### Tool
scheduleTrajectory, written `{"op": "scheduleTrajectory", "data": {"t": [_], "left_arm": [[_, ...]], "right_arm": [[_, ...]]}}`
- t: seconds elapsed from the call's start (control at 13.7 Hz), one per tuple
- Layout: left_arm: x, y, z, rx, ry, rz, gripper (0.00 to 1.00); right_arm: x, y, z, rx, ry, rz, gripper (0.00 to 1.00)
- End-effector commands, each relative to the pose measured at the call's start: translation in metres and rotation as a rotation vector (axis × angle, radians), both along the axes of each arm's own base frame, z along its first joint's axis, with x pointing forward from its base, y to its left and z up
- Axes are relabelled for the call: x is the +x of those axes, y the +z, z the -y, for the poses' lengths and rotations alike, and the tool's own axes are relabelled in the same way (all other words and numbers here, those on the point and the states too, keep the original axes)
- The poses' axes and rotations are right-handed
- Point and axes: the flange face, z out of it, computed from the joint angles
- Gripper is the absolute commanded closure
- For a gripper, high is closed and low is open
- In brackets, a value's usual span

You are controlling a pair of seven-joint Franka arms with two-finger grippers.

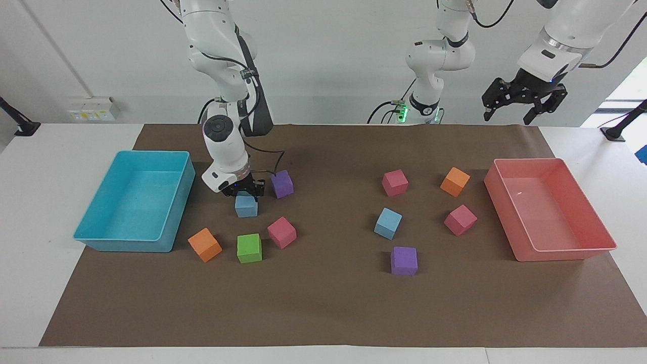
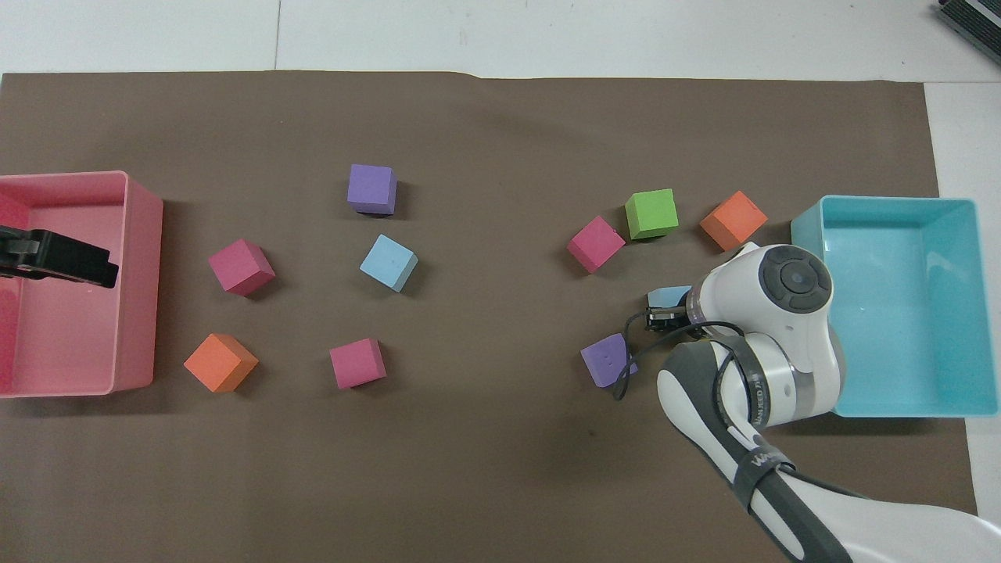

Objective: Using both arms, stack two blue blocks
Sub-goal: 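Grasp the light blue cube with the right gripper and lift it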

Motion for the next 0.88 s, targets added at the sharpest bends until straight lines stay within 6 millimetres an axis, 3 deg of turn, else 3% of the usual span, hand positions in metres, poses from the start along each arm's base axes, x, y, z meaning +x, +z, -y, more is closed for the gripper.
{"op": "scheduleTrajectory", "data": {"t": [0.0,0.37,0.58,0.8], "left_arm": [[-0.007,0.001,-0.003,0.011,0.012,-0.003,0.0],[-0.007,0.001,-0.003,0.011,0.012,-0.001,0.0],[-0.007,0.001,-0.003,0.012,0.012,-0.003,0.0],[-0.007,0.001,-0.003,0.012,0.012,-0.003,0.0]], "right_arm": [[0.012,0.026,-0.003,0.018,0.011,0.009,1.0],[0.044,0.105,-0.011,0.021,0.009,0.046,1.0],[0.058,0.132,-0.023,0.019,-0.024,0.07,1.0],[0.062,0.142,-0.064,0.029,-0.033,0.106,1.0]]}}
